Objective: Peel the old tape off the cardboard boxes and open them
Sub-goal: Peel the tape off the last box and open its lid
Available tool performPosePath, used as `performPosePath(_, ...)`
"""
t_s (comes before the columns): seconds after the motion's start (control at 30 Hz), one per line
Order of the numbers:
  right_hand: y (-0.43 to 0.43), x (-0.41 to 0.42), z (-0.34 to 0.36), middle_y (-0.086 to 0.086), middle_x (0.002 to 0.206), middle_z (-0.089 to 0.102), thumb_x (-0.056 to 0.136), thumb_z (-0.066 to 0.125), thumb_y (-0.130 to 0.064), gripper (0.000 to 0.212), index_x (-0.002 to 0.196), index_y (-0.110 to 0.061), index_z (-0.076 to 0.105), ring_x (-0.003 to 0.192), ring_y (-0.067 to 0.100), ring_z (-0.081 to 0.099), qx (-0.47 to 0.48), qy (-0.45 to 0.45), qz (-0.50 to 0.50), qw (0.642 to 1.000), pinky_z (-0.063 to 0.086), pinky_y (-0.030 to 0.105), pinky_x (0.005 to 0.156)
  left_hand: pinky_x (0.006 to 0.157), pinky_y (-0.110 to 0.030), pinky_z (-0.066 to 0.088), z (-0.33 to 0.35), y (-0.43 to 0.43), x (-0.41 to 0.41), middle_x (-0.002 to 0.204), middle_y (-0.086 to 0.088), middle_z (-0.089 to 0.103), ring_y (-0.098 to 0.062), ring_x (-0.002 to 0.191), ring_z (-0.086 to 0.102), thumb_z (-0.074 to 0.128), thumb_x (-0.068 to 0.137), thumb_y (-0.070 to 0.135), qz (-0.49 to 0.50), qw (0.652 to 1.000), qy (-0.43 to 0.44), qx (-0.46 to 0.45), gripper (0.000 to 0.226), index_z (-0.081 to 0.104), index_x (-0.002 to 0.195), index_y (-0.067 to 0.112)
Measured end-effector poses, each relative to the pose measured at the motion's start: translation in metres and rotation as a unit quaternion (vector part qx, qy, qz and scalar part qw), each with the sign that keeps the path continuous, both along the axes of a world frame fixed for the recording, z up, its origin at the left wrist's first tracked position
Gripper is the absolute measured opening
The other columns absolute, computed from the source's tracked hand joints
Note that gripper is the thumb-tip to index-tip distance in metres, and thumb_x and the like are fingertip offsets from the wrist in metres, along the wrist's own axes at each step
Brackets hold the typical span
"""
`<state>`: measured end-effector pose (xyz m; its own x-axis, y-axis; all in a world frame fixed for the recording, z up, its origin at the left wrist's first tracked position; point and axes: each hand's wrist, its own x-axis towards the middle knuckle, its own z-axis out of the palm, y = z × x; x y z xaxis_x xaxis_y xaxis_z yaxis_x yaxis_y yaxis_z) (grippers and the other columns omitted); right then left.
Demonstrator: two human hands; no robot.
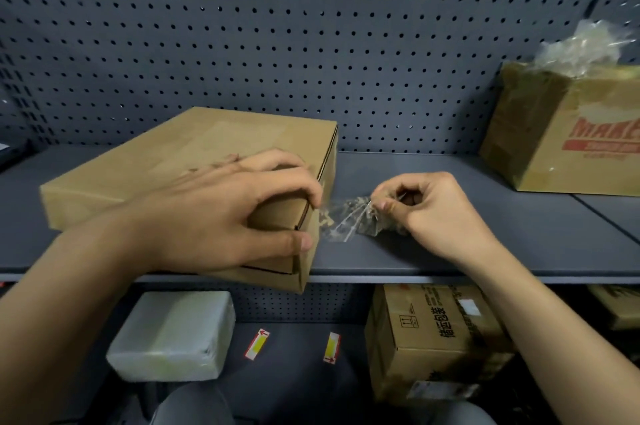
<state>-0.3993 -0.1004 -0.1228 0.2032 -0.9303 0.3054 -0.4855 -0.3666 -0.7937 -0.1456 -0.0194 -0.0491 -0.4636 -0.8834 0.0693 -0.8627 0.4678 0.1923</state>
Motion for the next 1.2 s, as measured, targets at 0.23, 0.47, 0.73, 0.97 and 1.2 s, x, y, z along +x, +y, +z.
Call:
performPosePath(0.23,-0.003,-0.024,0.004,-0.006,0.078,0.069,0.092,0.064,-0.009,0.018,0.081,-0.024,0.067,0.073,0.016,0.064,-0.058,0.028,-0.117,0.991,0.047,0.027,0.072,0.086,-0.043,0.044,0.000,0.009,0.012,0.128,0.033,0.037,0.002,0.102,0.051,0.046,0.063,0.055,0.026,0.999,0.044,-0.002,0.038,0.049,0.100,0.046)
performPosePath(0.47,0.008,-0.018,-0.001,-0.006,0.080,0.068,0.091,0.064,-0.012,0.016,0.086,-0.027,0.066,0.072,0.017,0.063,-0.035,0.072,-0.036,0.996,0.051,0.033,0.070,0.083,-0.045,0.046,0.000,0.009,0.017,0.119,0.029,0.040,-0.011,0.091,0.055,0.042,0.059,0.058,0.064,0.997,0.051,-0.010,0.042,0.051,0.094,0.037)
performPosePath(0.73,0.012,-0.011,0.008,-0.008,0.083,0.073,0.081,0.072,-0.026,0.007,0.088,-0.030,0.070,0.078,0.012,0.068,0.000,0.090,-0.005,0.996,0.056,0.038,0.080,0.092,-0.043,0.043,0.002,-0.005,0.008,0.102,0.024,0.045,-0.001,0.097,0.048,0.058,0.074,0.049,0.110,0.989,0.093,-0.026,0.022,0.057,0.076,0.027)
performPosePath(0.97,0.013,-0.001,0.013,-0.010,0.078,0.073,0.051,0.078,-0.057,0.046,0.084,-0.027,0.071,0.075,0.008,0.068,0.050,0.083,0.007,0.995,0.056,0.032,0.074,0.081,-0.037,0.041,0.003,-0.011,0.002,0.094,0.014,0.048,-0.002,0.085,0.047,0.059,0.078,0.044,0.142,0.986,0.071,-0.044,0.029,0.050,0.068,0.018)
performPosePath(1.2,0.004,0.013,0.007,-0.005,0.066,0.058,0.078,0.077,-0.022,0.022,0.082,-0.022,0.055,0.062,0.009,0.048,-0.029,0.109,-0.012,0.994,0.037,0.017,0.054,0.088,-0.040,0.044,0.010,-0.030,-0.012,0.114,0.007,0.049,-0.023,0.106,0.052,0.048,0.071,0.081,0.236,0.967,-0.084,-0.050,0.057,0.045,0.109,0.038)
